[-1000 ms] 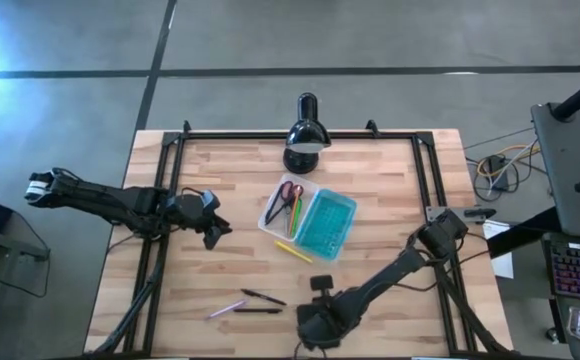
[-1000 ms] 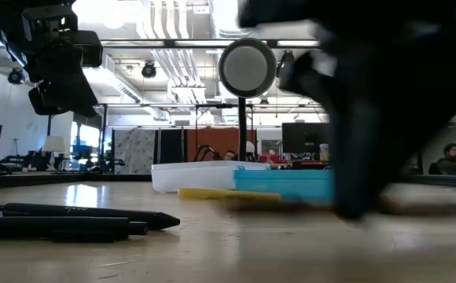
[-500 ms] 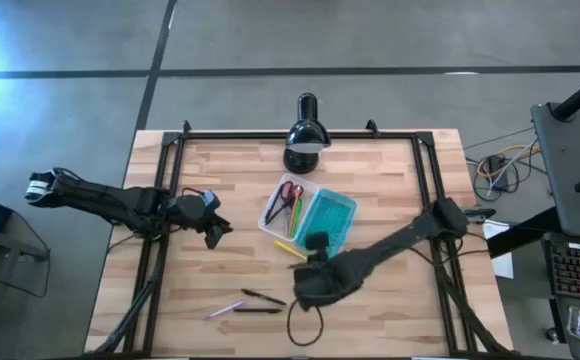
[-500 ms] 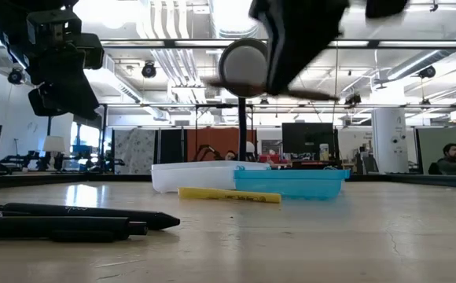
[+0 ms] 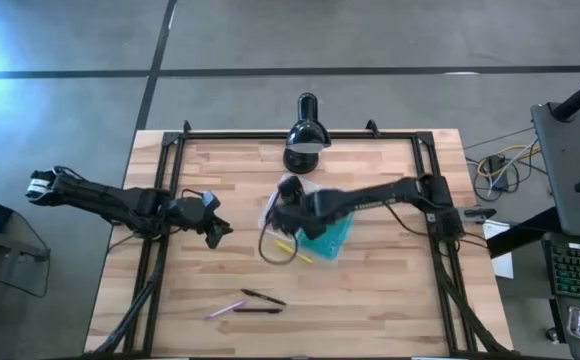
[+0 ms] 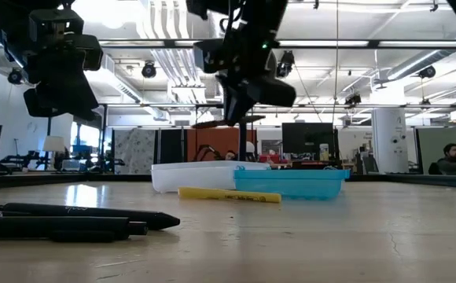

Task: Pick & place school supplies into a supply box
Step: Put the brown pen into the supply box, then put the purple pen into the supply box

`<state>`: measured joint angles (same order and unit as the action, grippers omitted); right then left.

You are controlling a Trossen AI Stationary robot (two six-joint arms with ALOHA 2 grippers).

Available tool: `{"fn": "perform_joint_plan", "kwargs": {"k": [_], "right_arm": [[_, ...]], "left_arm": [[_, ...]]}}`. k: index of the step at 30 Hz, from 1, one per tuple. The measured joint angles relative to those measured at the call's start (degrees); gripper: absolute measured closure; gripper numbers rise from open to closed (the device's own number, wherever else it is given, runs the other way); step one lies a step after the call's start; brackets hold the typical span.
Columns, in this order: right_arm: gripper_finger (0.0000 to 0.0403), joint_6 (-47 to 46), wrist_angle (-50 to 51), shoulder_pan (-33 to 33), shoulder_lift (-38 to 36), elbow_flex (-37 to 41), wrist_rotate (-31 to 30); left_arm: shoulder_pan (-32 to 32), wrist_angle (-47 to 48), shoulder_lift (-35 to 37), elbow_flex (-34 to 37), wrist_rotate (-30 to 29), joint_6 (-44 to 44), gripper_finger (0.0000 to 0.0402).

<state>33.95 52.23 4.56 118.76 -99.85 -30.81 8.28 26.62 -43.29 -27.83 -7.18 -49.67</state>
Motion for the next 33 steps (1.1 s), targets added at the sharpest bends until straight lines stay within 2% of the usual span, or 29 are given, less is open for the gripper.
{"fn": "perform_joint_plan", "kwargs": {"k": [4,9,15,20,25,29,33], "right_arm": [[0.0375,1.5,0.0,-3.7,0.1,0.0,7.8],[0.0362,3.6,-0.6,-5.5,0.3,0.0,10.6],[0.0319,3.4,-1.2,-5.8,0.3,0.0,16.5],[0.0276,0.5,-1.0,-5.5,0.3,0.1,16.5],[0.0251,-6.1,0.5,-3.5,-0.4,0.1,12.9],[0.0251,-13.2,2.1,-1.4,-2.5,0.1,12.7],[0.0252,-21.0,4.0,0.0,-4.9,1.2,12.8]], "left_arm": [[1.1,0.0,0.0,0.0,-0.2,0.1,0.0291],[1.4,0.0,0.0,0.0,-0.5,0.1,0.0291],[1.4,0.0,0.0,0.0,-2.3,0.9,0.0291],[1.4,0.0,0.0,0.0,-2.0,1.4,0.0291],[3.2,0.0,0.0,0.0,-1.9,1.2,0.0291],[7.4,0.2,0.0,-0.6,-4.8,-2.1,0.0291],[14.5,0.0,-1.2,-3.0,-10.0,-6.3,0.0296]]}}
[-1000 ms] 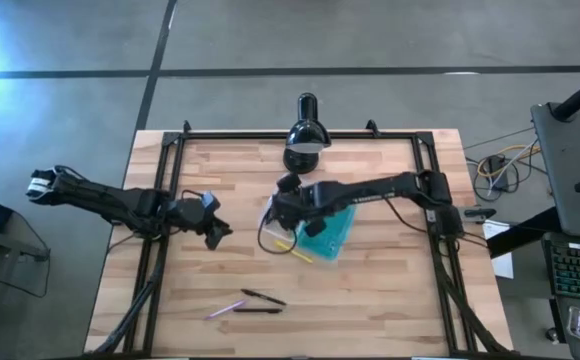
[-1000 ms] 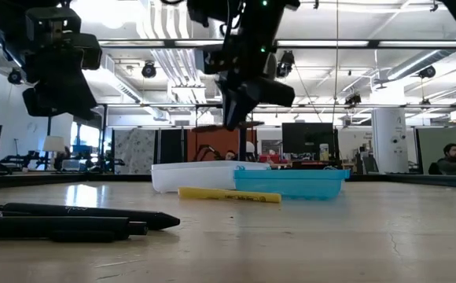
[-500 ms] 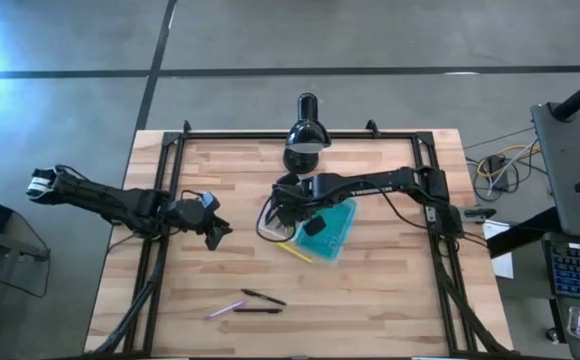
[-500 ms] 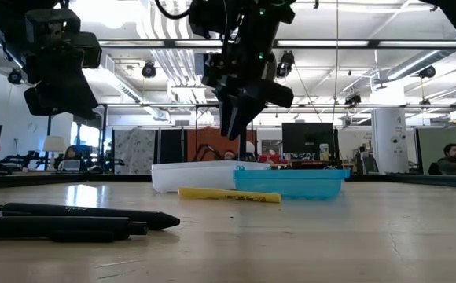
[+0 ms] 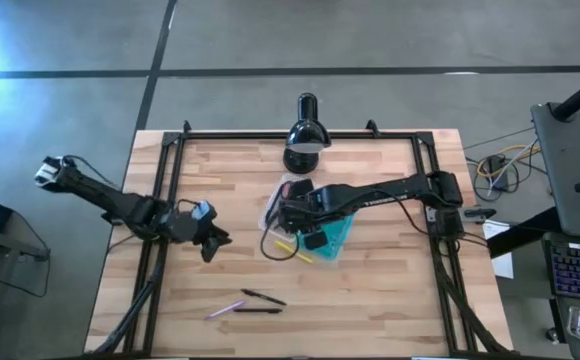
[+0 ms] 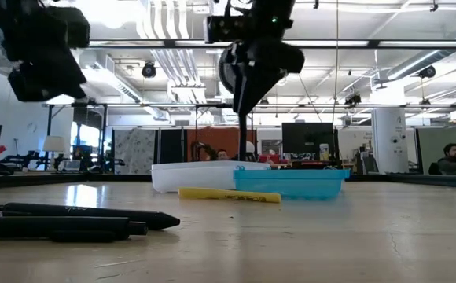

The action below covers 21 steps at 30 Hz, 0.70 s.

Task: Pick & place school supplies into a supply box
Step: Put the purple pen into the supply box

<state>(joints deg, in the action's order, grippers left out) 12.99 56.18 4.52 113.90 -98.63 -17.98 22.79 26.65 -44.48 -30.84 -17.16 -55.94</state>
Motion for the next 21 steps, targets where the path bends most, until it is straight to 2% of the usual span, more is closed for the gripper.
{"fn": "perform_joint_plan", "kwargs": {"k": [5,12,17,21], "right_arm": [[0.0252,-6.9,0.0,1.3,-6.0,6.4,-0.2],[0.0252,-16.9,-1.0,5.9,-16.3,16.9,-0.5],[0.0252,-20.7,-2.7,10.2,-21.3,22.1,-4.5],[0.0252,-23.2,-2.8,11.9,-22.9,24.2,-5.1]], "left_arm": [[11.1,1.9,-6.3,-4.3,-6.3,-7.7,0.0302],[24.0,10.4,-23.8,-14.0,-6.8,-15.1,0.0303],[28.6,13.4,-36.1,-21.1,-6.2,-15.5,0.0303],[29.8,13.2,-42.5,-24.8,-5.0,-18.7,0.0303]]}}
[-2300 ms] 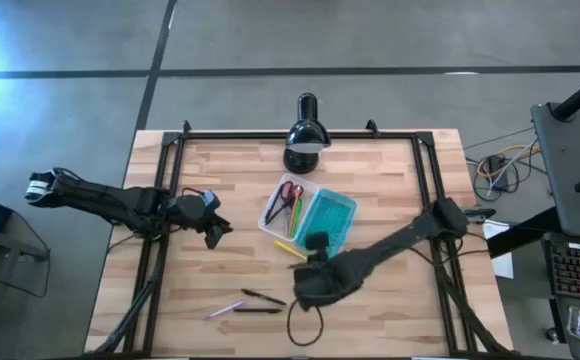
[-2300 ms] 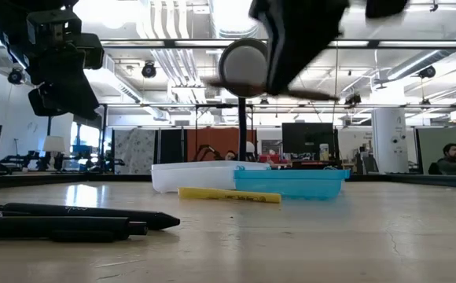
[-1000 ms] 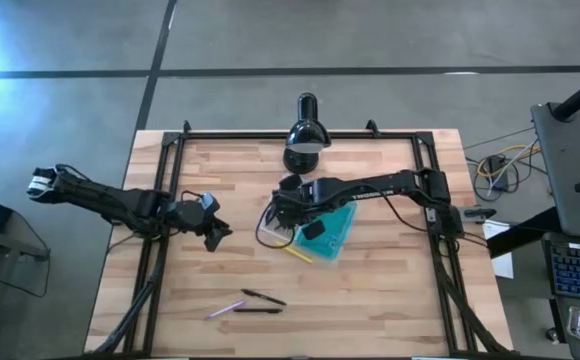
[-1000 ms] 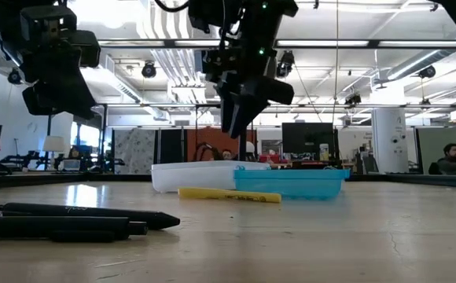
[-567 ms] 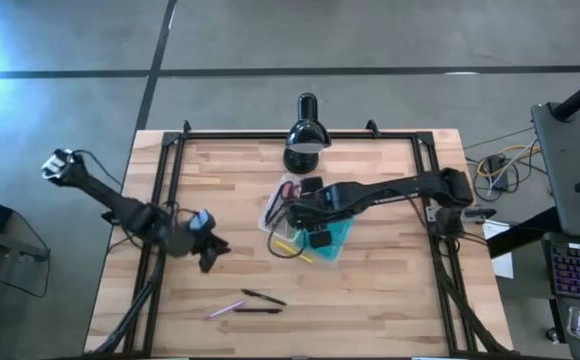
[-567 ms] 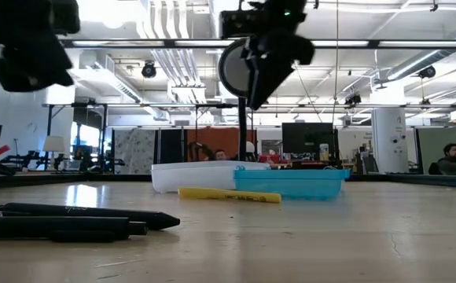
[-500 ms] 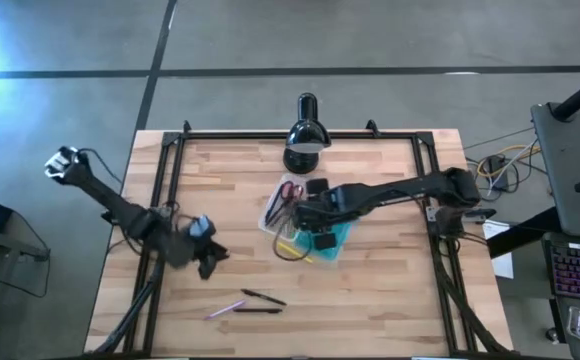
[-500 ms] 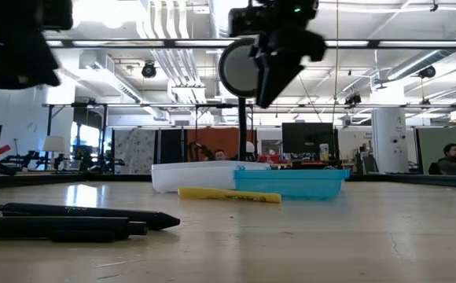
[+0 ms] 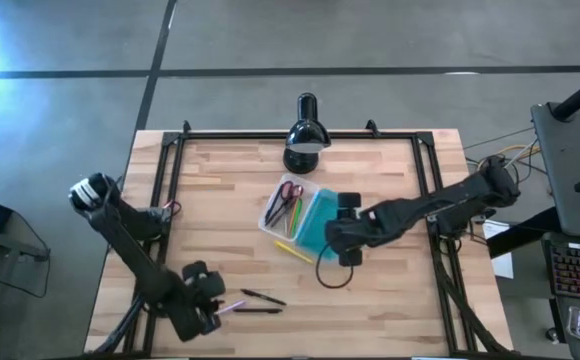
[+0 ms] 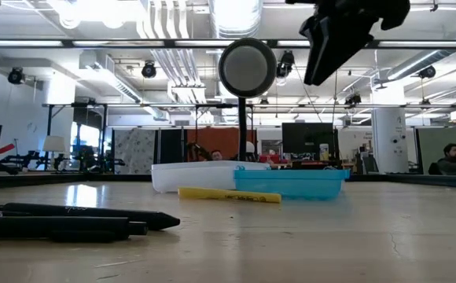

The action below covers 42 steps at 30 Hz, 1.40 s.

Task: Pick & place school supplies into a supply box
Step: Put the purple pen into the supply box

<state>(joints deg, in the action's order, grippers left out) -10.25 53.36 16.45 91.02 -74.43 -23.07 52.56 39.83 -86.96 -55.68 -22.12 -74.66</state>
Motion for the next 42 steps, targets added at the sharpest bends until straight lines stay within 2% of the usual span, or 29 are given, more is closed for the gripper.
{"fn": "perform_joint_plan", "kwargs": {"k": [9,15,30,33,42], "right_arm": [[0.0252,-1.8,0.0,1.4,1.7,0.5,0.0],[0.0252,-1.3,-0.2,1.4,3.0,0.6,0.0],[0.0252,-1.2,-0.2,1.4,3.0,0.7,0.0],[0.0252,-1.2,-0.3,1.4,3.0,0.7,0.0],[0.0252,-1.1,-0.2,1.3,3.0,0.7,0.0]], "left_arm": [[1.6,-5.9,-8.6,-3.7,5.1,0.1,0.0303],[1.8,-5.1,-12.7,-3.4,5.0,0.0,0.0303],[1.2,-3.7,-13.2,-2.6,3.5,-0.9,0.0303],[0.7,-2.0,-12.8,-2.6,5.0,-1.5,0.0303],[0.4,-0.8,-9.9,-2.3,1.8,-0.4,0.0303]]}}
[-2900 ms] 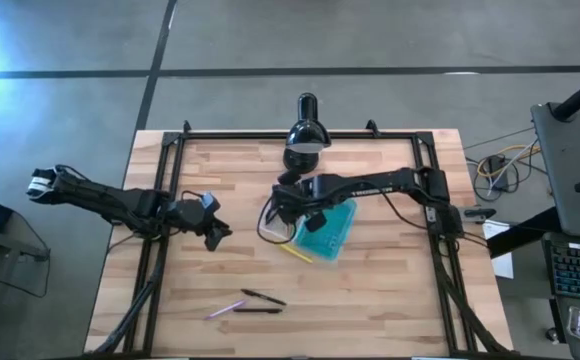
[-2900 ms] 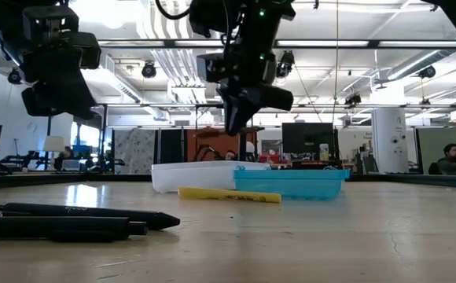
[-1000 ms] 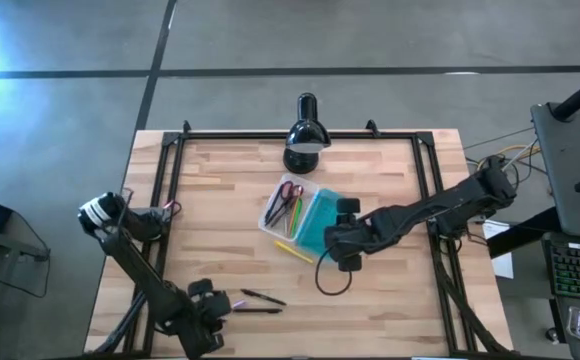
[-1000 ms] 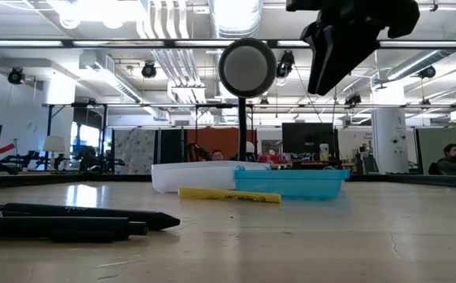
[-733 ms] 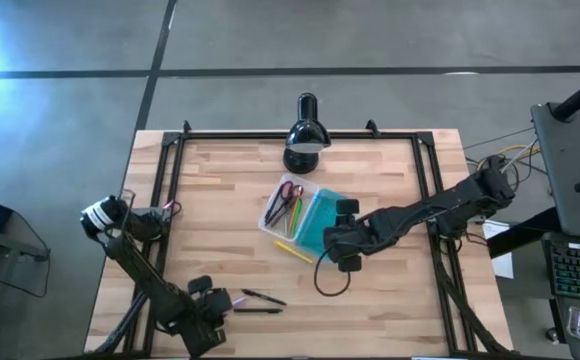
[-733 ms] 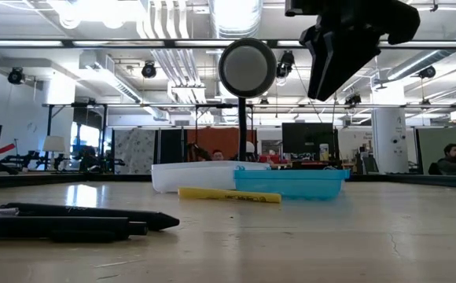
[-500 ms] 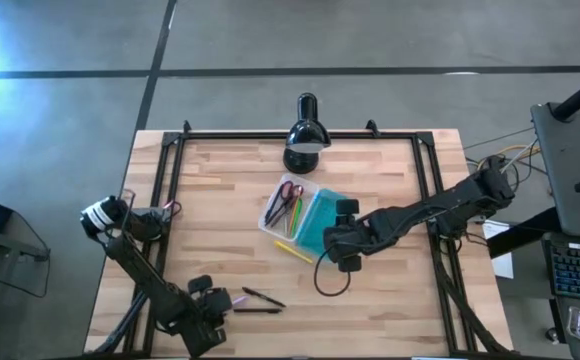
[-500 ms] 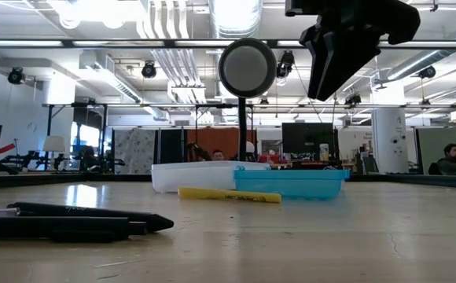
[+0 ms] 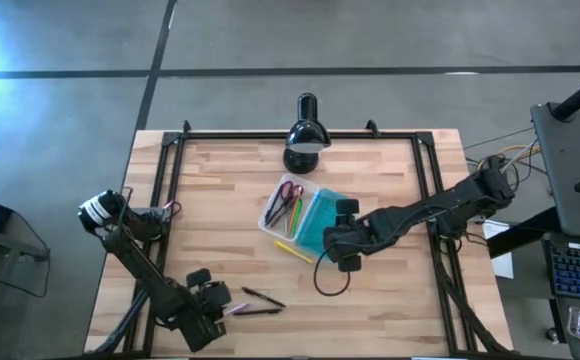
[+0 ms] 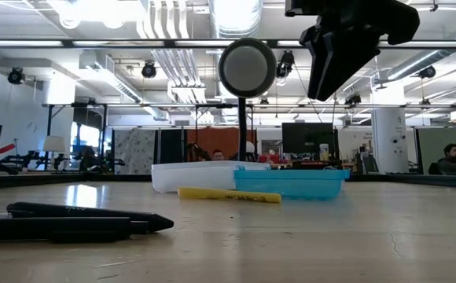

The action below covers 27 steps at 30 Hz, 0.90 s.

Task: Pick & place school supplies into a supply box
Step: Put the purple pen into the supply box

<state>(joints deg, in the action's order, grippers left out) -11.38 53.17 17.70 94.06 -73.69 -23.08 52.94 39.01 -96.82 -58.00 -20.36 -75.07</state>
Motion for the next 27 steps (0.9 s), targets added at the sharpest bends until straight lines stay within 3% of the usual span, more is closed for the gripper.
{"fn": "perform_joint_plan", "kwargs": {"k": [10,27], "right_arm": [[0.0252,0.0,0.6,-0.3,0.0,0.0,0.0],[0.0252,1.5,0.6,-0.6,0.0,3.0,0.0]], "left_arm": [[0.4,-8.4,0.2,0.1,0.5,0.0,0.0303],[0.4,-8.4,-5.0,0.0,3.8,0.0,0.0303]]}}
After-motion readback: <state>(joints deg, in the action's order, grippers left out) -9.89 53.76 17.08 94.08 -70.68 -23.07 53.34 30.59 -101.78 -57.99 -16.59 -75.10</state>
